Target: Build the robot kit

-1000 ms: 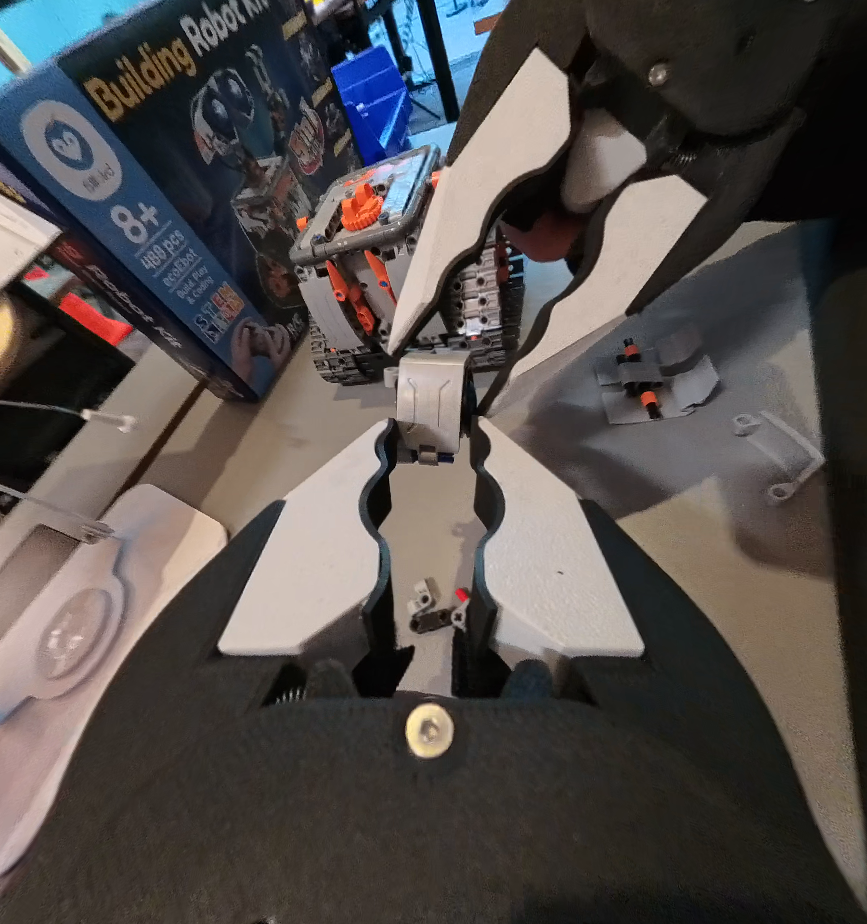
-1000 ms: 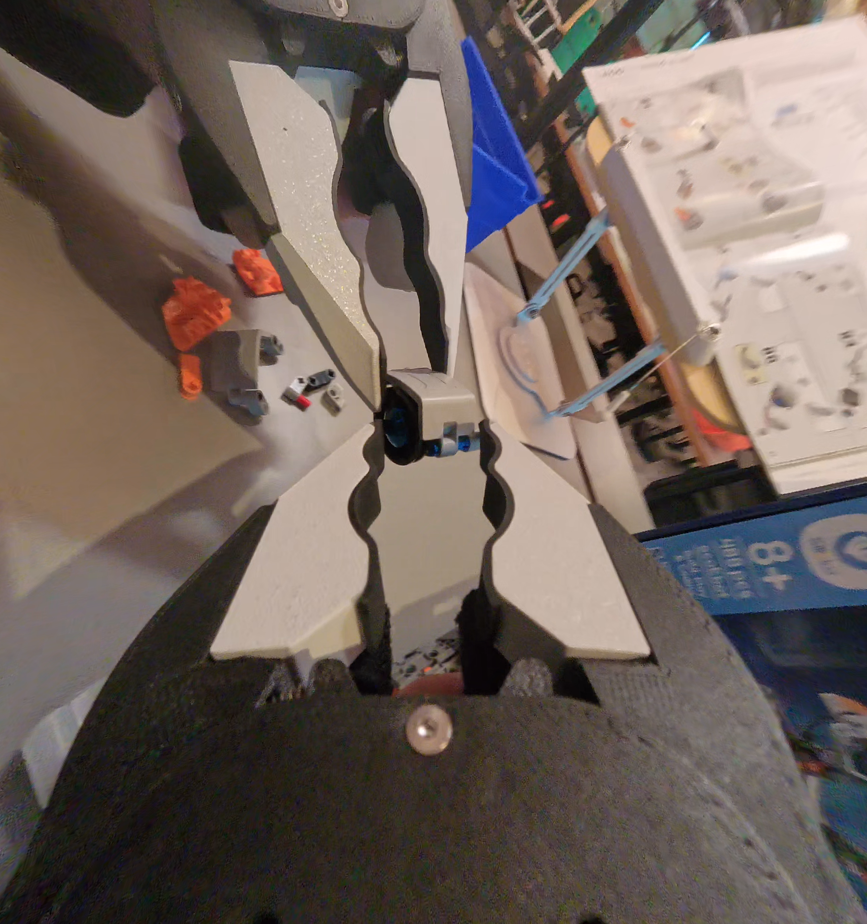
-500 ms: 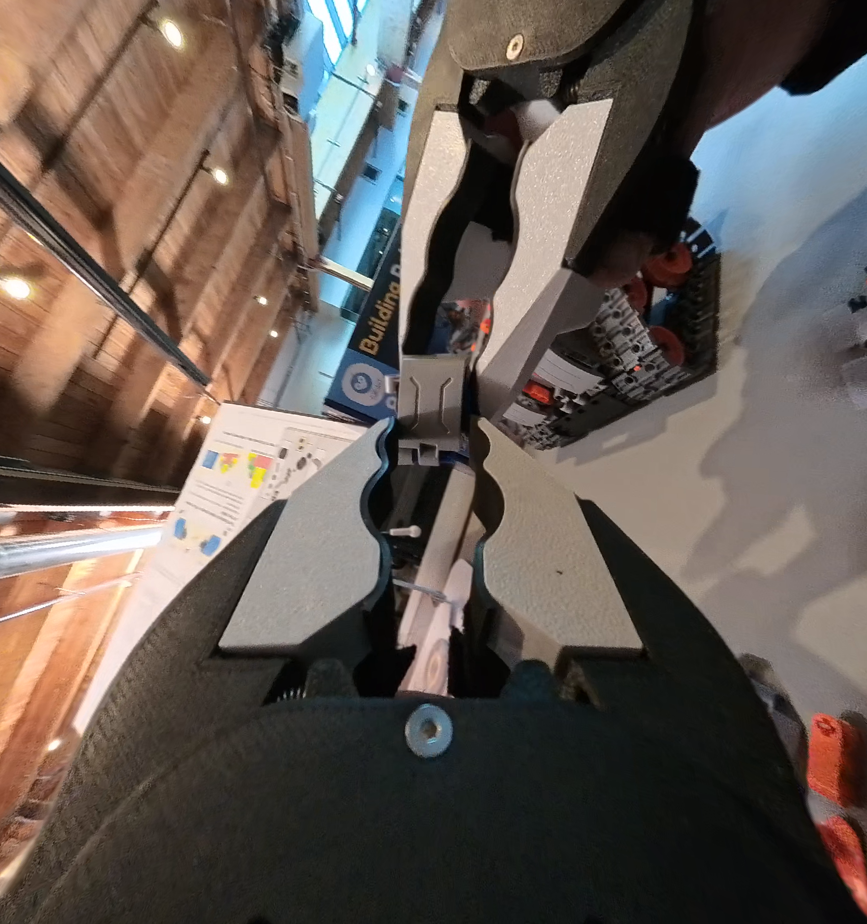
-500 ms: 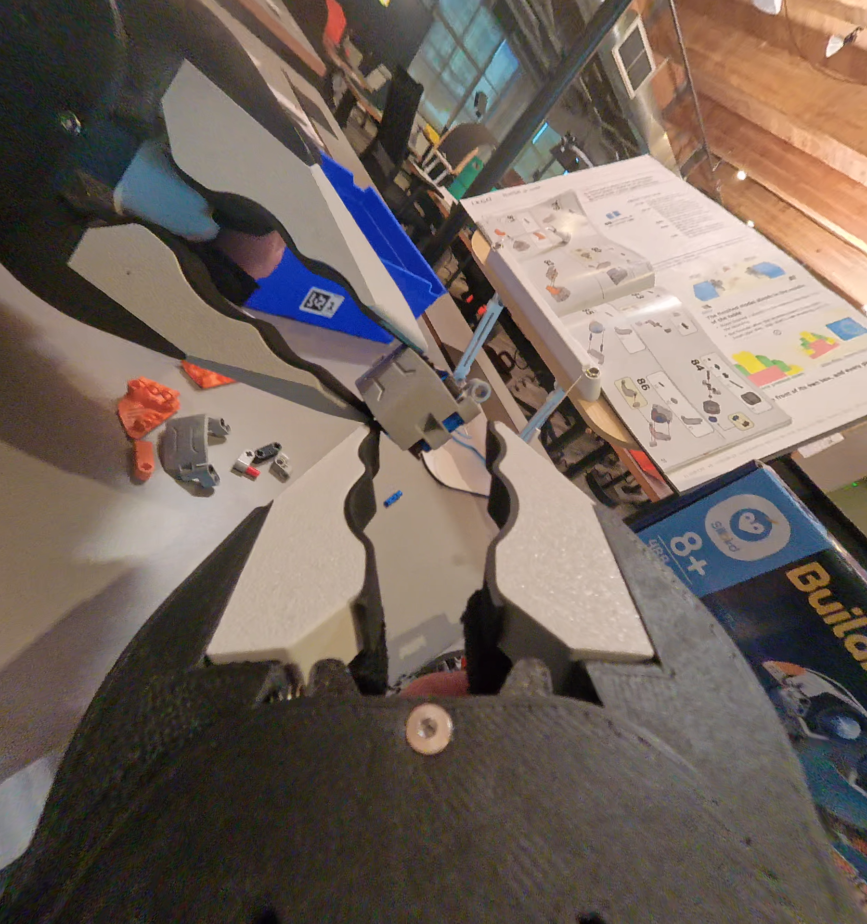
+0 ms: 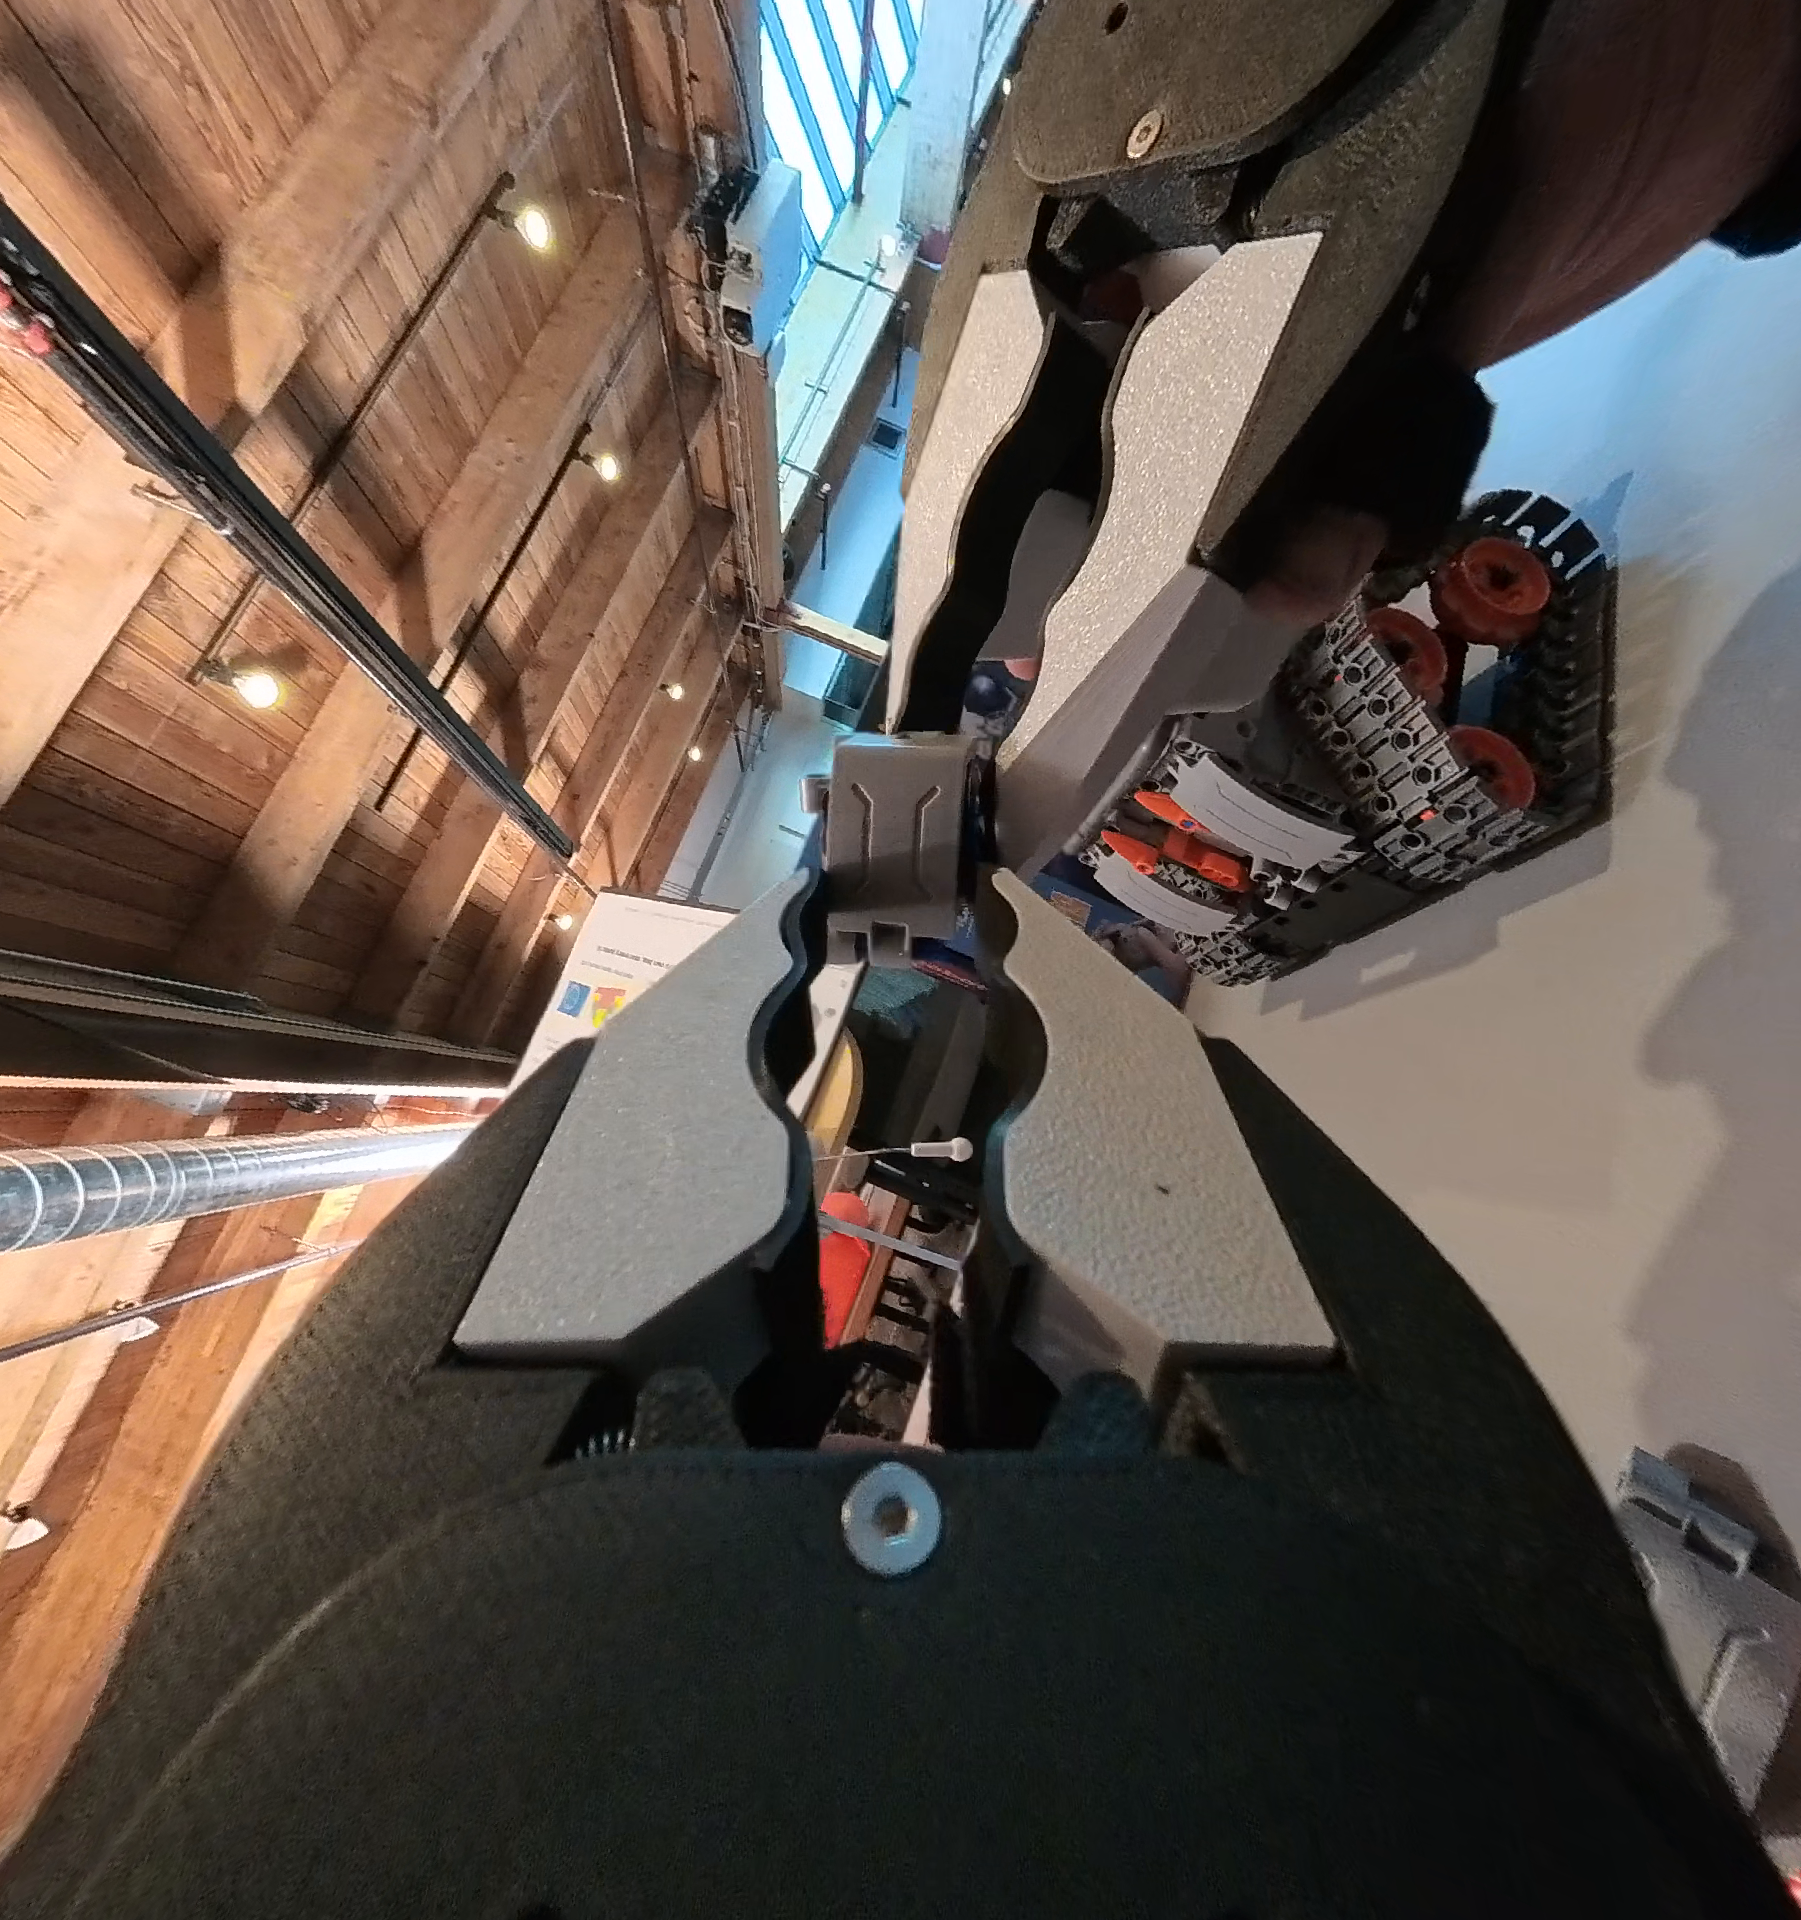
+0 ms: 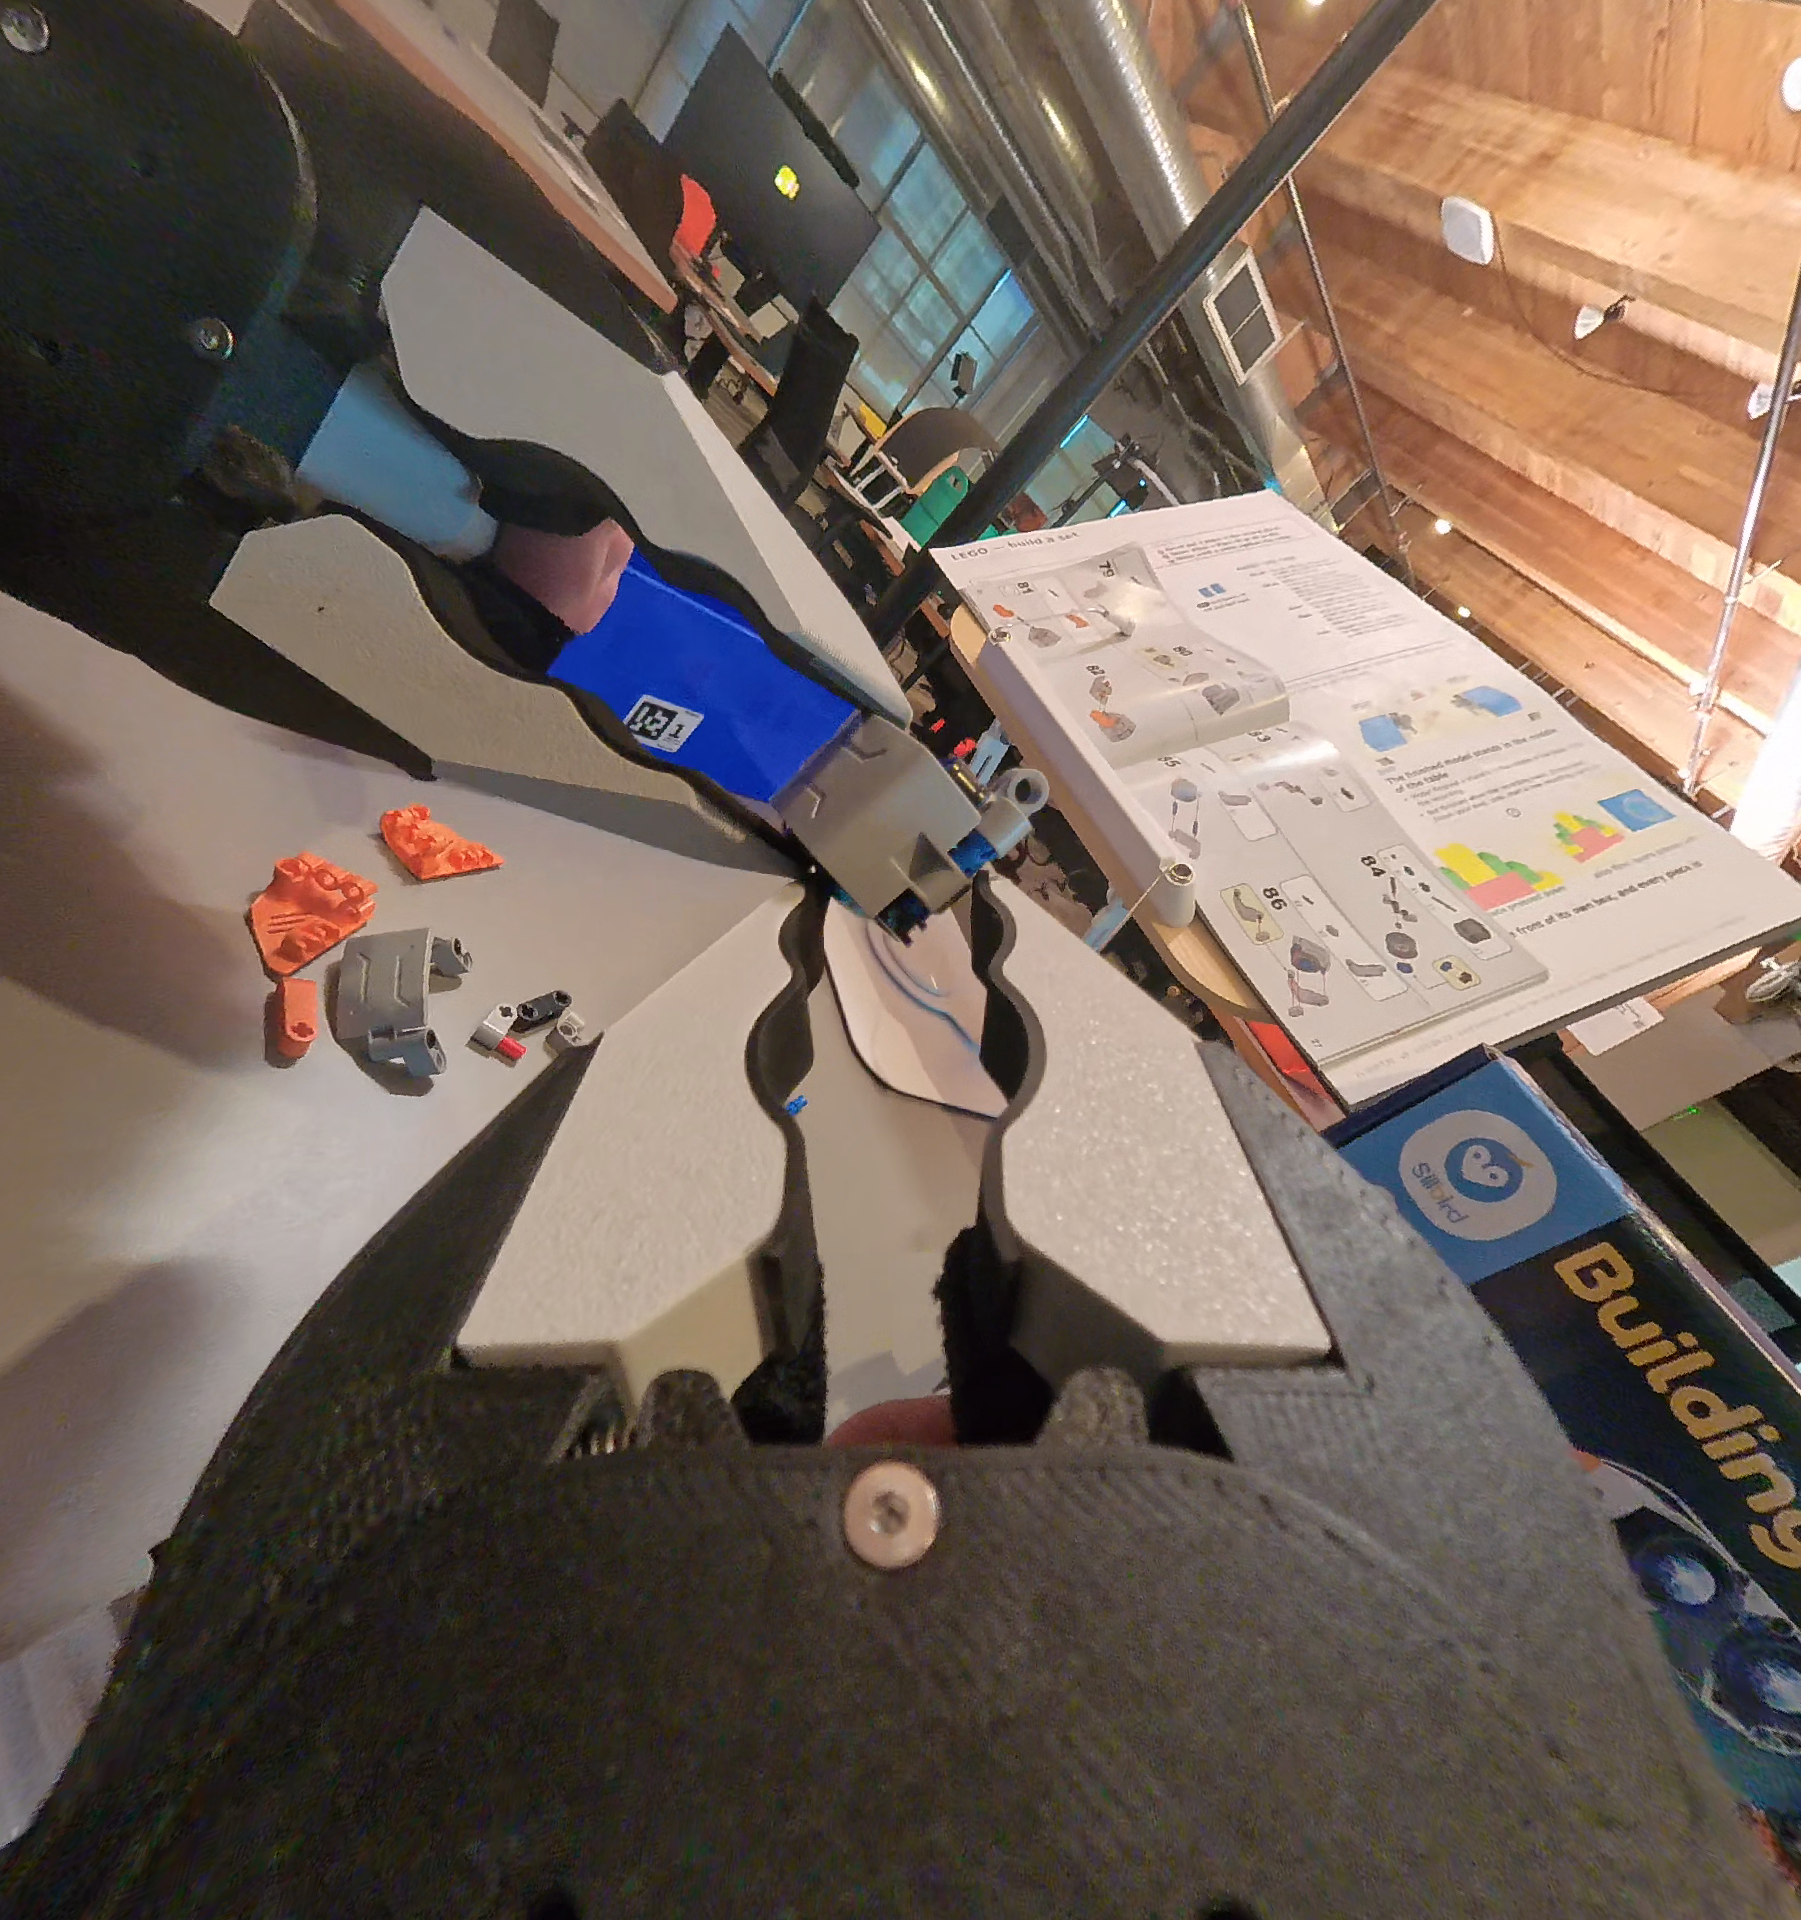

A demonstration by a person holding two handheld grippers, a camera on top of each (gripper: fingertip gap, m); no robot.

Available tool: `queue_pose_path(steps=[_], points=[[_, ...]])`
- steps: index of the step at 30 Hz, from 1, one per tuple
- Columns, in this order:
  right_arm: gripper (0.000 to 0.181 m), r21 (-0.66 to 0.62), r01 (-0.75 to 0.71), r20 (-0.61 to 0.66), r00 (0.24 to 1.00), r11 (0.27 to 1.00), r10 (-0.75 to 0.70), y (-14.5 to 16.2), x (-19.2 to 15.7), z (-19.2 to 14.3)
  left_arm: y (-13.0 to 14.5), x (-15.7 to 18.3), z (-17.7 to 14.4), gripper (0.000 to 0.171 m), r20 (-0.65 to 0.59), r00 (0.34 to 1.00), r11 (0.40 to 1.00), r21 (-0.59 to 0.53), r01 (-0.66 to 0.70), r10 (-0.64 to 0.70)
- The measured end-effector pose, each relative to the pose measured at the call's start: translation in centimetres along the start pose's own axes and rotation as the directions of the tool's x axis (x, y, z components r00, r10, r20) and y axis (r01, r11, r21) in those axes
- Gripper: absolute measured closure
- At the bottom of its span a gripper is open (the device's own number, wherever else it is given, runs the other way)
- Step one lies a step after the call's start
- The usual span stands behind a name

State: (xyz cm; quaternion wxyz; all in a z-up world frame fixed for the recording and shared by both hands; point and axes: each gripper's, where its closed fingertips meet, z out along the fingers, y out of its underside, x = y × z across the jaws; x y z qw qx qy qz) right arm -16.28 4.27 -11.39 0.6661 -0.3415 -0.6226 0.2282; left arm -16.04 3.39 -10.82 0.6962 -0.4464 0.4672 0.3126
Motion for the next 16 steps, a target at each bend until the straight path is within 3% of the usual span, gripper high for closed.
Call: queue_pose_path(steps=[9, 16], points=[[0.157, 0.018, 0.010, -0.024, 1.000, 1.000, -0.010, -0.41, 0.13, -0.07, -0.23, -0.37, -0.05, 0.147, 0.016, 1.000, 1.000, 0.006, 0.021, -0.021], [0.157, 0.019, 0.015, -0.041, 0.999, 1.000, -0.014, -0.56, 0.34, -0.13, -0.11, -0.52, 0.09, 0.147, -0.004, 0.991, 0.991, 0.020, 0.132, -0.132]])
